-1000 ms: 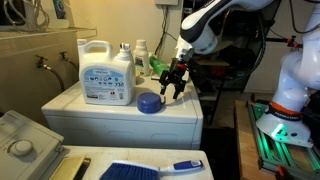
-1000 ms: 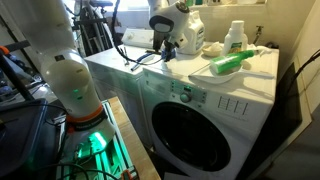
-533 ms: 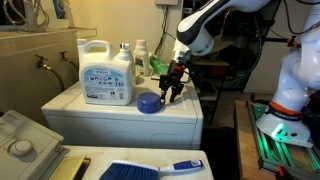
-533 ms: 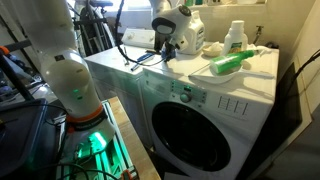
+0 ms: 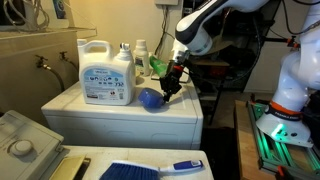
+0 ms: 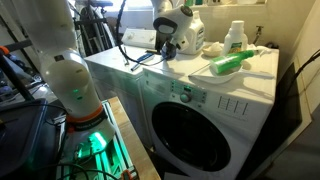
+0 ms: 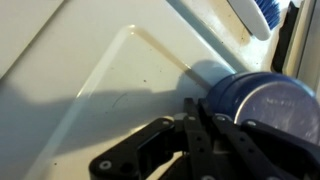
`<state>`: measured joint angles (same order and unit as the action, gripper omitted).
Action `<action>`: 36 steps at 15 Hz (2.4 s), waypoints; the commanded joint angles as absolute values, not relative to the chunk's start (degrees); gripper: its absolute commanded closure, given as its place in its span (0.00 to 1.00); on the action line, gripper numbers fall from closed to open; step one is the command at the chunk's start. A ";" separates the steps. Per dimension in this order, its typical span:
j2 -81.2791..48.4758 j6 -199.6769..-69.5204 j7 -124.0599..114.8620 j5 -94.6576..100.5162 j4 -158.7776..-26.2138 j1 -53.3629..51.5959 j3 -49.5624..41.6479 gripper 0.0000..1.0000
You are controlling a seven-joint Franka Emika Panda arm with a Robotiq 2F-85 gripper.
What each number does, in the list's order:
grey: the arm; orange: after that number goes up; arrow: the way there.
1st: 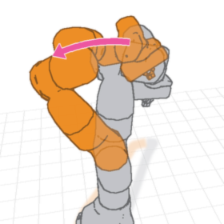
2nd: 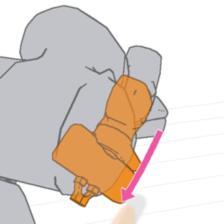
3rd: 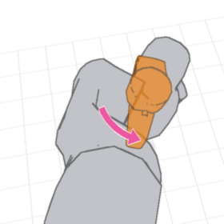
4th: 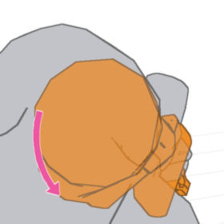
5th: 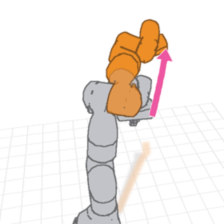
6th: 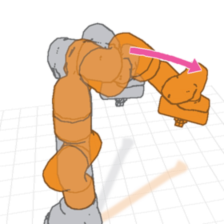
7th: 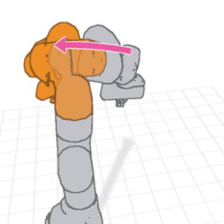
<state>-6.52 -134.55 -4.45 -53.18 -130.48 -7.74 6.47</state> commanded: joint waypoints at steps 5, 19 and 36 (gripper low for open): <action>-1.98 -130.93 -19.54 -37.24 -131.21 -7.78 5.45 0.98; 2.38 -104.93 -51.12 6.49 -120.59 -8.48 9.95 0.95; -25.01 -67.36 -70.19 46.36 -95.97 -25.11 13.13 0.98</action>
